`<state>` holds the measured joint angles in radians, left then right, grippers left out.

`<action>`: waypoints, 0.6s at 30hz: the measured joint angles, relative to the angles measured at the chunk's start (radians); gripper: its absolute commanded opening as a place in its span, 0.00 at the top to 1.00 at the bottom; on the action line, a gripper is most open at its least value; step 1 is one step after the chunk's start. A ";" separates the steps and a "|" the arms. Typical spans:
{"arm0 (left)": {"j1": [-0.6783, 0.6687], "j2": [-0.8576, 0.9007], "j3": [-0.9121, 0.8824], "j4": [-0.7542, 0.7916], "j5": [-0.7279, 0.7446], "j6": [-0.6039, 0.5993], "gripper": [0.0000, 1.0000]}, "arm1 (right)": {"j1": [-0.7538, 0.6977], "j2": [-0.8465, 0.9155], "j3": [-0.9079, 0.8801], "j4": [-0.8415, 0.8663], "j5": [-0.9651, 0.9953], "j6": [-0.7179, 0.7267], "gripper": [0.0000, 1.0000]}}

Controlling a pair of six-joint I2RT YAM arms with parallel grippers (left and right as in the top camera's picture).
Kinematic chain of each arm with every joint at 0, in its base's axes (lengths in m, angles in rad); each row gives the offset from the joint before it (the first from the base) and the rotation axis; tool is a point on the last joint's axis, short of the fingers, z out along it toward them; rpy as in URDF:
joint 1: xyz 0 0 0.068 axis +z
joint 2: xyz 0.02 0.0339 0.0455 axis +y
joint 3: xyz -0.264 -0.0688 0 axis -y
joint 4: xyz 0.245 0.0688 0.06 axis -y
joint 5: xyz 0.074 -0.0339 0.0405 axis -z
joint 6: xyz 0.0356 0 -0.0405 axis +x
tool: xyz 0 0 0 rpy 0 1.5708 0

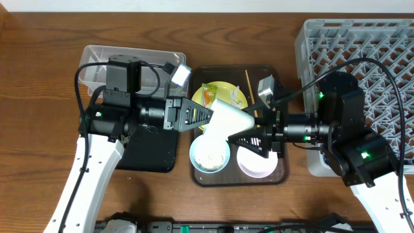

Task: Sort waste into correct bins and load items into the dishwasher rack

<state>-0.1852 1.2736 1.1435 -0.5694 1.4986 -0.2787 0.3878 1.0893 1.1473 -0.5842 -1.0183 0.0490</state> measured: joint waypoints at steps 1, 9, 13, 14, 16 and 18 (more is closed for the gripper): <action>0.000 0.000 0.000 0.002 0.003 0.002 0.42 | 0.000 0.000 0.000 -0.008 0.008 0.000 0.47; 0.005 0.002 0.000 0.000 -0.002 -0.004 0.22 | -0.142 -0.048 0.003 -0.208 0.153 0.072 0.47; 0.000 0.002 0.000 0.000 0.008 -0.004 0.22 | -0.342 -0.082 0.004 -0.358 0.333 0.151 0.49; 0.000 0.002 0.000 0.000 0.011 -0.004 0.22 | -0.398 -0.088 0.004 -0.409 0.388 0.173 0.50; 0.000 0.002 0.000 0.000 0.011 -0.004 0.22 | -0.505 -0.090 0.004 -0.498 0.500 0.214 0.51; 0.000 0.002 0.000 0.000 0.014 -0.004 0.22 | -0.596 -0.083 0.004 -0.574 0.599 0.247 0.51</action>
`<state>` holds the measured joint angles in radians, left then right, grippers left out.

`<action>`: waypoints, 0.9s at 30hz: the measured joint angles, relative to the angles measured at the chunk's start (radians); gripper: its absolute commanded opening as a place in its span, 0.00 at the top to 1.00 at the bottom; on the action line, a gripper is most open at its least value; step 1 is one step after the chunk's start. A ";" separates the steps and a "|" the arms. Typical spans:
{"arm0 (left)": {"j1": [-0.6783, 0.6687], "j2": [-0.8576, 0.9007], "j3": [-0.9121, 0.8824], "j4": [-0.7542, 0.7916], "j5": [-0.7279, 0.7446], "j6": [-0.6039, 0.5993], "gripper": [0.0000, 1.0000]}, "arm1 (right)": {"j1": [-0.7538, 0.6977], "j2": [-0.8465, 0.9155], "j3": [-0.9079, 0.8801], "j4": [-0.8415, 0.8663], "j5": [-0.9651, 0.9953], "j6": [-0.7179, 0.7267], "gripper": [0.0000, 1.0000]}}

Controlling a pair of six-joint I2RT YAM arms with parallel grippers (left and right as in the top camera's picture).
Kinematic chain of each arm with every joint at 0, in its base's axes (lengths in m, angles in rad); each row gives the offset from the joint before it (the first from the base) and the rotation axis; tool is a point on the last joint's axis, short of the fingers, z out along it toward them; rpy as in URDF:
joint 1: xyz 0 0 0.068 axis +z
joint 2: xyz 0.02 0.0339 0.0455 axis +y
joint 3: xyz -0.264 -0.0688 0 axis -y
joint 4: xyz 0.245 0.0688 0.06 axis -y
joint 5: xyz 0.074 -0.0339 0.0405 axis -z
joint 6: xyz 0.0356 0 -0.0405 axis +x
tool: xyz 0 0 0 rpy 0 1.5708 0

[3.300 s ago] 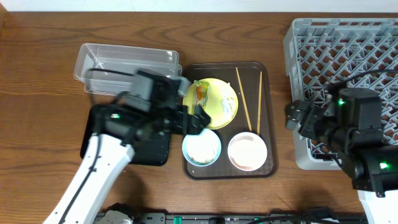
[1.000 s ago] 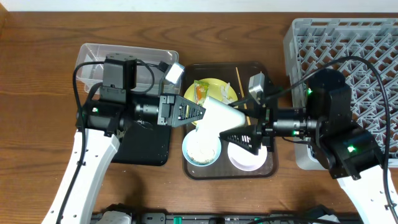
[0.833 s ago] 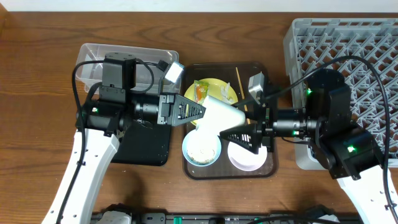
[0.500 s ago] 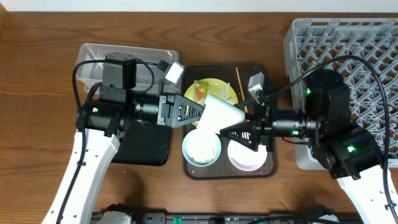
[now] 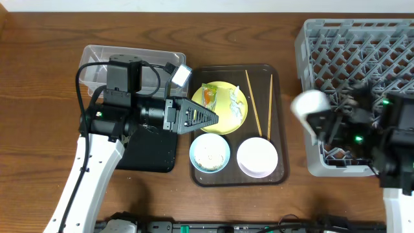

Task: Sort waste into correct bins and load items into the dishwasher rack

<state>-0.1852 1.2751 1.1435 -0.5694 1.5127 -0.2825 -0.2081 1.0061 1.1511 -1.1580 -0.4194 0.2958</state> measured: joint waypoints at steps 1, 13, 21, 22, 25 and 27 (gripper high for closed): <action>0.000 0.000 0.000 0.000 0.000 0.000 0.22 | -0.043 0.008 0.000 -0.034 0.053 0.014 0.52; 0.000 0.000 0.000 -0.006 -0.032 0.000 0.22 | -0.149 0.259 0.000 -0.174 0.235 0.037 0.50; 0.000 0.000 -0.004 -0.018 -0.038 0.000 0.22 | -0.149 0.370 0.000 -0.189 0.263 0.030 0.34; 0.000 0.000 -0.004 -0.018 -0.038 0.000 0.22 | -0.149 0.370 0.000 -0.189 0.263 0.027 0.24; 0.000 0.000 -0.004 -0.018 -0.038 0.000 0.22 | -0.149 0.370 0.000 -0.192 0.264 0.027 0.06; 0.000 0.000 -0.004 -0.018 -0.039 0.000 0.18 | -0.149 0.370 0.000 -0.192 0.249 0.008 0.01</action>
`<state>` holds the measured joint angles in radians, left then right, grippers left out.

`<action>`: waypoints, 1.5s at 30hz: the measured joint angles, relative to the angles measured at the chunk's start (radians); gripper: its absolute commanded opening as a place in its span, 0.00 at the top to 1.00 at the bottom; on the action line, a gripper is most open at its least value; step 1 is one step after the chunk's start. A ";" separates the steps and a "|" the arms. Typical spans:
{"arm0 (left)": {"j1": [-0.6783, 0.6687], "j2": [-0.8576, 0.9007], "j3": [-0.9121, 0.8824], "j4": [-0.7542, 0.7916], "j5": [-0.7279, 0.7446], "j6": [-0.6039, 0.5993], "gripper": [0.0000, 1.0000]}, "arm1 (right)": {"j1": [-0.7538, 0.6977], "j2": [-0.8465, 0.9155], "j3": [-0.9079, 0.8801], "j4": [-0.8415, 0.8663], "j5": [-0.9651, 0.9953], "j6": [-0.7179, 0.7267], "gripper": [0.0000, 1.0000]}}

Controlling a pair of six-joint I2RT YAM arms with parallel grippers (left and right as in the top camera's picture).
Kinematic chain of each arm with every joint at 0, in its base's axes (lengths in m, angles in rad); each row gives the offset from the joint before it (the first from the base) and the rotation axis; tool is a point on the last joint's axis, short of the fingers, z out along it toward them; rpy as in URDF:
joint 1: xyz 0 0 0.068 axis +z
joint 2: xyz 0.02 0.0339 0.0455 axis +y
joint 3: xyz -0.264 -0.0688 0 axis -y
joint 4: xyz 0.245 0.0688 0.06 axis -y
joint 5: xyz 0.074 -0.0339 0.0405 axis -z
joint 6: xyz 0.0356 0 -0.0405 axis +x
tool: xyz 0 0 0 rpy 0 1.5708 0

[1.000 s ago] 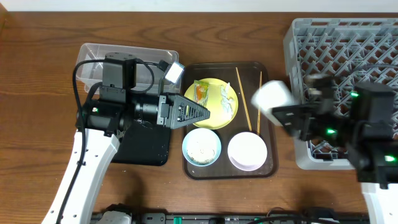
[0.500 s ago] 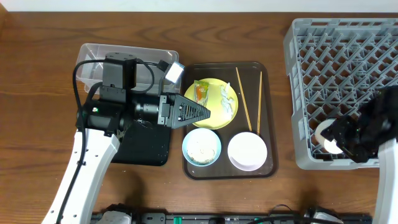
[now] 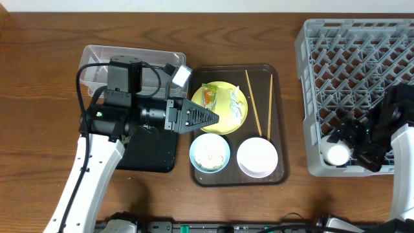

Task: Sort waste into correct bins and load items into the dishwasher rack

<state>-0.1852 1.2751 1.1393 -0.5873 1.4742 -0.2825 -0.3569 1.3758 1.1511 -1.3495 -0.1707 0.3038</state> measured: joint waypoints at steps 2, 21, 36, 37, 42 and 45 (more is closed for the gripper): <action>0.000 0.000 0.000 -0.001 -0.012 0.003 0.15 | 0.000 0.000 0.000 0.006 -0.034 -0.030 0.01; -0.261 0.066 0.004 0.026 -1.044 -0.095 0.30 | 0.205 -0.315 0.002 0.343 -0.578 -0.187 0.06; -0.281 0.544 0.081 0.138 -1.435 -0.006 0.36 | 0.335 -0.296 0.002 0.360 -0.475 -0.147 0.05; -0.281 0.565 0.081 0.147 -1.447 -0.002 0.36 | 0.335 -0.296 0.002 0.360 -0.467 -0.147 0.04; -0.281 0.649 0.082 0.170 -1.467 0.007 0.48 | 0.335 -0.296 0.002 0.360 -0.441 -0.147 0.04; -0.286 0.679 0.084 0.173 -1.474 0.014 0.64 | 0.335 -0.296 0.002 0.360 -0.435 -0.147 0.04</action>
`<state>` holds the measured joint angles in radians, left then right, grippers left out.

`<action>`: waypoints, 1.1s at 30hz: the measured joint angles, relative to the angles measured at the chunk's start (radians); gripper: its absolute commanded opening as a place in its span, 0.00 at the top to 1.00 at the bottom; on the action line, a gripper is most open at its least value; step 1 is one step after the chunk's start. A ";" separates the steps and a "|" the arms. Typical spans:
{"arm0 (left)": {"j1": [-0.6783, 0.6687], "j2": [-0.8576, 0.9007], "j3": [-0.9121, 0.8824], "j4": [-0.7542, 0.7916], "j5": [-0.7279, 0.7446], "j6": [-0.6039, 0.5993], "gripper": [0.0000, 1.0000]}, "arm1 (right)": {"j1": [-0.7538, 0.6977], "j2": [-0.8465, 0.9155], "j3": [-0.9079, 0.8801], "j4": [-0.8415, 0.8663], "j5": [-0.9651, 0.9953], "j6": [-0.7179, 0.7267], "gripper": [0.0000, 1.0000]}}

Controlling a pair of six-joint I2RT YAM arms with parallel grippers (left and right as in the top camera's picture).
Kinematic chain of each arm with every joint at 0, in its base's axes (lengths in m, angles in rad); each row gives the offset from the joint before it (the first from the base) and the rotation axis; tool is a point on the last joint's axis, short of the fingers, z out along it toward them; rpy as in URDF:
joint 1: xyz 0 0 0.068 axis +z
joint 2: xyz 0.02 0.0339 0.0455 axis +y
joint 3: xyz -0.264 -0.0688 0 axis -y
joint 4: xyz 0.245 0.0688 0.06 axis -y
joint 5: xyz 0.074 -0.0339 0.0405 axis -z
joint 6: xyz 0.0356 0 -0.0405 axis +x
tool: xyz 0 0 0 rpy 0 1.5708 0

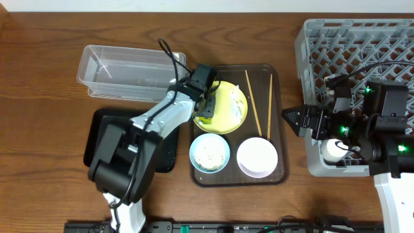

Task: Sort waste into correct bins and load items into the dishwasher rack
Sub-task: 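Grasp the green snack wrapper with the left gripper, drop it in clear bin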

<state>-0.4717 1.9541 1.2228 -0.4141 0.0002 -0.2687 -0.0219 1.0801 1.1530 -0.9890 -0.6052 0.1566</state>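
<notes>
My left gripper is down on the left side of the yellow plate, over the spot where the food wrapper lies; the wrapper is hidden under it. A white crumpled scrap shows on the plate's right. A white cup lies in the near-left corner of the grey dishwasher rack. Between tray and rack, my right gripper points left with nothing in it. Two chopsticks lie on the brown tray, with a blue bowl and a white bowl.
A clear plastic bin stands at the back left. A black bin lies in front of it, partly under my left arm. The rack fills the right side of the table.
My left arm has swung from beside the clear bin onto the yellow plate. My right gripper has left the cup in the rack corner and now sits at the rack's left edge.
Both grippers held a white cup together above the tray. Then the right gripper alone had the cup beside the rack while the left stayed put. Then the cup was low in the rack's near-left corner. Now it lies there, let go, and the left gripper is on the plate.
</notes>
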 measured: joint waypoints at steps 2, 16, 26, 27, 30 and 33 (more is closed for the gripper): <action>-0.003 0.005 0.001 0.010 -0.001 0.002 0.81 | 0.000 0.000 0.000 0.000 0.001 0.000 0.04; 0.007 -0.301 0.002 -0.008 -0.013 0.011 0.94 | 0.000 0.004 0.000 0.001 0.005 0.000 0.04; 0.187 -0.381 0.025 -0.030 -0.202 0.010 0.62 | 0.000 0.004 0.000 0.002 0.008 0.000 0.04; 0.200 -0.356 0.025 -0.028 -0.209 0.008 0.58 | 0.000 0.004 0.000 0.002 0.008 0.000 0.04; 0.230 -0.288 0.017 -0.024 -0.216 0.011 0.38 | 0.000 0.004 0.000 0.002 0.008 0.000 0.04; 0.240 -0.270 0.010 -0.027 -0.187 0.005 0.36 | 0.000 0.004 0.000 -0.003 0.008 0.000 0.04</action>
<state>-0.2317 1.6840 1.2331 -0.4408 -0.1867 -0.2638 -0.0219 1.0843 1.1530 -0.9920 -0.5976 0.1570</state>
